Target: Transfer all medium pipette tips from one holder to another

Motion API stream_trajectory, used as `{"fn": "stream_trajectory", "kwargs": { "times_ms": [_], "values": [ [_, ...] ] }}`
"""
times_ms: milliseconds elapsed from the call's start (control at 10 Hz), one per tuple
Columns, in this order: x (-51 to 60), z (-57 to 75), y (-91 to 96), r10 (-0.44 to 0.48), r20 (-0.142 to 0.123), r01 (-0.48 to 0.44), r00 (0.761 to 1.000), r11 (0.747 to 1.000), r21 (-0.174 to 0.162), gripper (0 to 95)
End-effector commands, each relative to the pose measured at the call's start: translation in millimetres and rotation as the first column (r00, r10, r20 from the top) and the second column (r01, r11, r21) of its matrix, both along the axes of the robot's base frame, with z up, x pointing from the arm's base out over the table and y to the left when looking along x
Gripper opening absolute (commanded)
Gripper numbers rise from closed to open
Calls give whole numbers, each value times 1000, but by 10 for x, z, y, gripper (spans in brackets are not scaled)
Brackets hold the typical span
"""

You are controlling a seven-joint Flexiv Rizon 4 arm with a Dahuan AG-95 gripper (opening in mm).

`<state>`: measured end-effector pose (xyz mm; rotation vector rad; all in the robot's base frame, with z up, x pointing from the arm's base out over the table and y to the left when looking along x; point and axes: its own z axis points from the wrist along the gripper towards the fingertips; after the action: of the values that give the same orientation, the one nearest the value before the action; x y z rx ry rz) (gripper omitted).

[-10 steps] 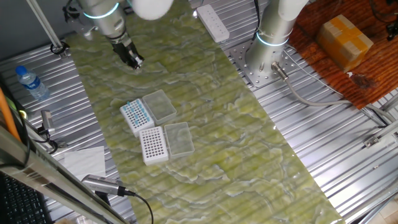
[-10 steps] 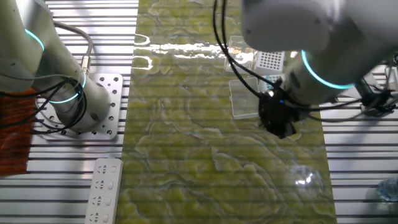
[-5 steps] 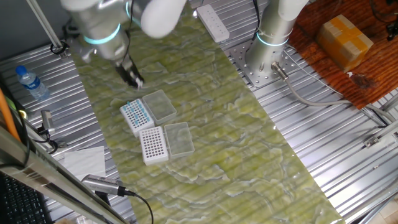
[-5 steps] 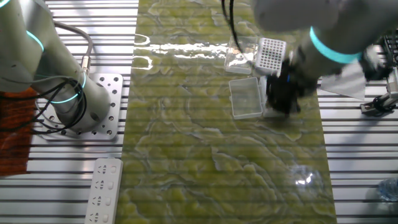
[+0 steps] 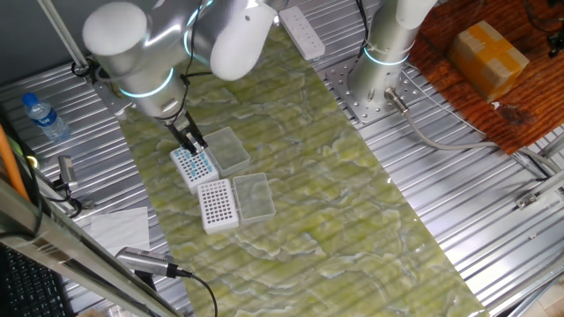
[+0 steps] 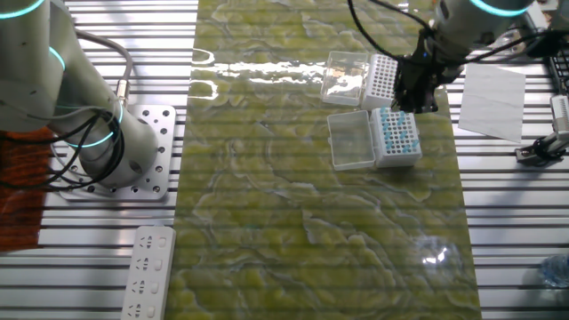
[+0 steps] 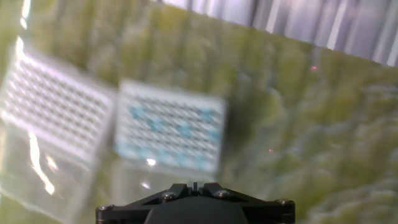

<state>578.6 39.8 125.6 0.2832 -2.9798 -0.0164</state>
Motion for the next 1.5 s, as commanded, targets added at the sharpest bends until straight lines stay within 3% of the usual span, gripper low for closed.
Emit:
{"fn": "stream_trajectory", "kwargs": {
  "times_ms": [100, 300, 600, 1100, 1200, 1400, 1500],
  "values": [
    [4, 3, -2, 46, 25, -46, 999, 999, 7, 0],
    [69, 37, 44, 36, 70, -37, 997, 999, 9, 0],
    [231, 35, 155, 41, 73, -42, 997, 999, 9, 0],
    [290, -156, 167, 105, 103, -107, 989, 994, 17, 0],
    [304, -217, 171, 123, 115, -126, 986, 992, 19, 190],
    [318, -341, 174, 161, 138, -166, 977, 986, 27, 190],
    [318, -341, 174, 161, 138, -166, 977, 986, 27, 190]
  ]
}}
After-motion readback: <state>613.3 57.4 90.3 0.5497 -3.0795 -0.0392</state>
